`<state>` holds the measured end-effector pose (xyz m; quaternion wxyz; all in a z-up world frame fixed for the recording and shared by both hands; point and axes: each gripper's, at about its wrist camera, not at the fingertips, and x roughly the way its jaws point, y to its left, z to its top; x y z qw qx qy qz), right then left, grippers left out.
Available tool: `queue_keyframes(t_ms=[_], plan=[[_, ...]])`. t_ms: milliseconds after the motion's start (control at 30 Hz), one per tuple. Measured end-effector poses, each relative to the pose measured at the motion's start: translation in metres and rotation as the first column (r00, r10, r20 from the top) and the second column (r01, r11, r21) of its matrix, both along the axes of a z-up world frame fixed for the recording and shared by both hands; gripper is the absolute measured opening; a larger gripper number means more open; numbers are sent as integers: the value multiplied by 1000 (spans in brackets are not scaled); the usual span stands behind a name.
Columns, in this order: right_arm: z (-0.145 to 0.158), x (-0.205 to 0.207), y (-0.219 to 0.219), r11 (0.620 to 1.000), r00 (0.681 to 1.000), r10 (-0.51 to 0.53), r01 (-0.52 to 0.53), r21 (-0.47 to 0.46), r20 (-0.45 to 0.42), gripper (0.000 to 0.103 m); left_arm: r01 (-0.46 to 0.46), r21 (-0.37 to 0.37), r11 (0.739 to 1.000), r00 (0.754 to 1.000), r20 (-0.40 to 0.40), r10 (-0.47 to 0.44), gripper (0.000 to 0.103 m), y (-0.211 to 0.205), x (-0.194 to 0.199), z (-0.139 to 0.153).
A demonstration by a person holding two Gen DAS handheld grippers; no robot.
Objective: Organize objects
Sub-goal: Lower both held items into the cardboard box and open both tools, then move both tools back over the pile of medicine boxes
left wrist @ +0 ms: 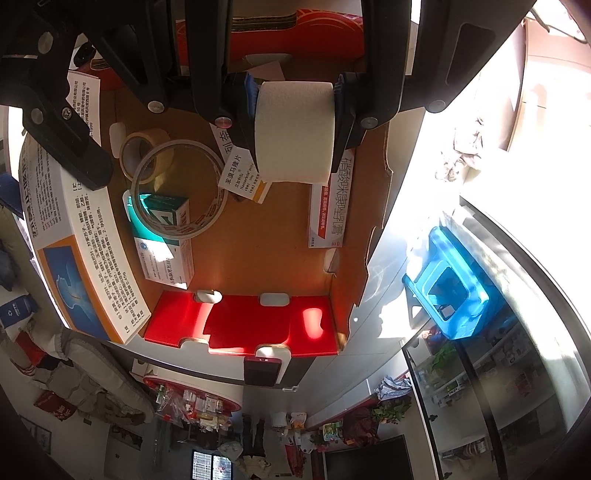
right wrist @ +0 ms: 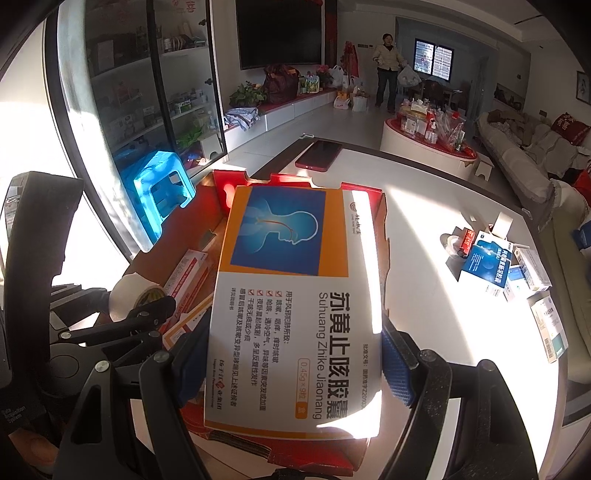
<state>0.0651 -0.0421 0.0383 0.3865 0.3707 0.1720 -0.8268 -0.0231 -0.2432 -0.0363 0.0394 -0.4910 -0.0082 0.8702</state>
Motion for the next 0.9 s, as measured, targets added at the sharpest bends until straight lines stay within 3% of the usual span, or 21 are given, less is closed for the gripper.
queue_keyframes(t_ms=[267,400,433,900], plan=[[-4,-7,-5,1000,1000,-8,8,3,15,78,15,-9,1000,1000,19,-15,35,3,-2,-6],[-6,-12,-4,1000,999,-15,15,3,37,78,-9,-16,1000,1000,11,9,75,-1,-3,-4],[-6,-12,-3,1000,999,-16,16,2,36,78,-10,-15,1000,1000,4,10,78,-1,-2,-3],[15,-19,33,992,994,-100,102,-80,36,78,64,-24,998,997,-30,-65,81,18,7,12]])
